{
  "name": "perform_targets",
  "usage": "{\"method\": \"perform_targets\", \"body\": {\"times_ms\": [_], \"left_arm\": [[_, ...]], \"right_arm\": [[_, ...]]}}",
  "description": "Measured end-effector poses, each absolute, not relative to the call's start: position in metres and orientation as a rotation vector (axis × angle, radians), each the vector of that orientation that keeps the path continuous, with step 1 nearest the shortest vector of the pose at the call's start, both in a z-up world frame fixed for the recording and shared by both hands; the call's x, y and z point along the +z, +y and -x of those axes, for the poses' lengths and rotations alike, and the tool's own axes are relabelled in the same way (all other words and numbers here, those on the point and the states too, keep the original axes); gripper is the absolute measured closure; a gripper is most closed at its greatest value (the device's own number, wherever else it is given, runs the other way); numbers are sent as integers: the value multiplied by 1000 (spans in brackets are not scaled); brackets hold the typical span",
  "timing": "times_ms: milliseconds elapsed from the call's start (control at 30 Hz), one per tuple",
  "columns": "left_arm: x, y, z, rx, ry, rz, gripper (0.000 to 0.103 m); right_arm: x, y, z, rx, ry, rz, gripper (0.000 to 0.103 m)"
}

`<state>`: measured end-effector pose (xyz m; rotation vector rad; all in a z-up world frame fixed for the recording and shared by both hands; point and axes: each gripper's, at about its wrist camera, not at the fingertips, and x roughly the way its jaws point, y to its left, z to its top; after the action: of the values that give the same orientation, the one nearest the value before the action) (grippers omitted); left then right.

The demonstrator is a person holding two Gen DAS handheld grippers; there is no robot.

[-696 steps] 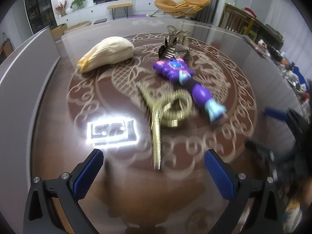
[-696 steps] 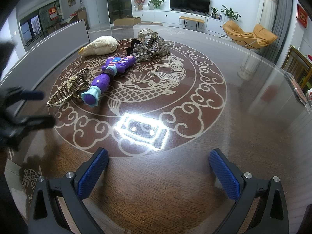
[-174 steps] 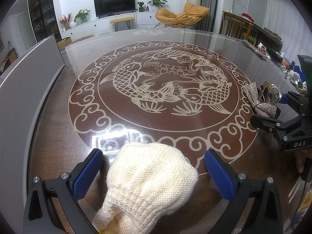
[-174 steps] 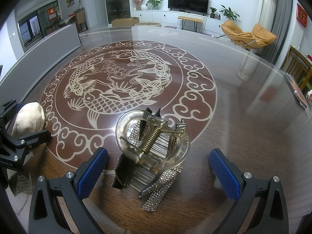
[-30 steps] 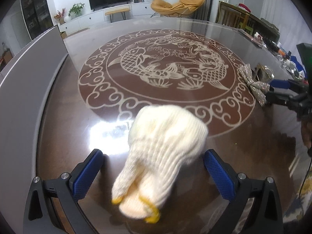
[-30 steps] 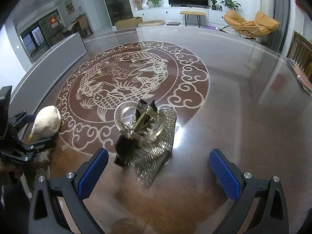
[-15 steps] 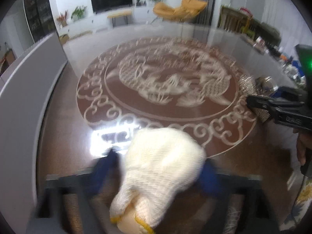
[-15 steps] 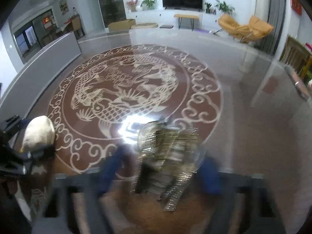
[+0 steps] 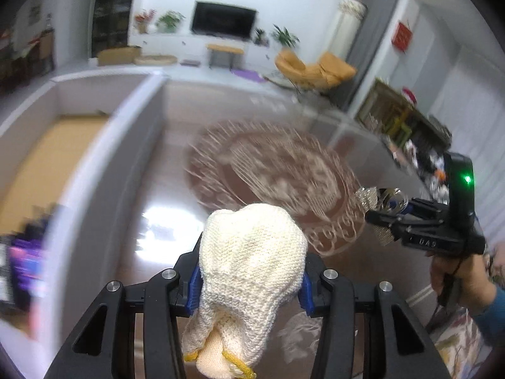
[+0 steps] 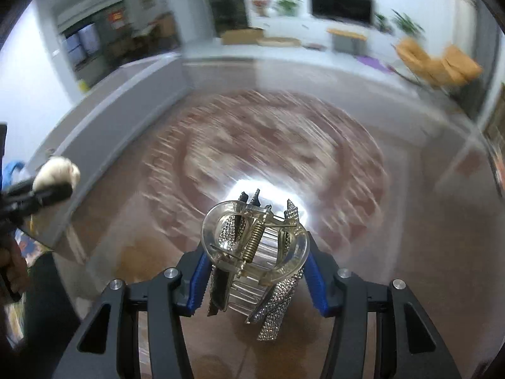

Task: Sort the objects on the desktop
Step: 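Lift the pouch and bow clip and carry both toward the cardboard bin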

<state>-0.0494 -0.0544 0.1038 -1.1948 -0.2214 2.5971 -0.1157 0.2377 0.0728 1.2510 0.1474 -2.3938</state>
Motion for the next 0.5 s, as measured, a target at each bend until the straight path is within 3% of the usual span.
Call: {"method": "perform_targets", "body": {"times_ms": [133,300,500], "left_arm": [[141,-135,47,2770,-201,1215,55],[136,-238,55,2906,-315,1382,56],[87,-287,64,2885,-430,1586,55]], "right_arm": [[126,155,127,-2290,165,-1091,50],[171,18,140,-2120,173,-928,49],[146,-114,164,-1975,300,-975,49]]}}
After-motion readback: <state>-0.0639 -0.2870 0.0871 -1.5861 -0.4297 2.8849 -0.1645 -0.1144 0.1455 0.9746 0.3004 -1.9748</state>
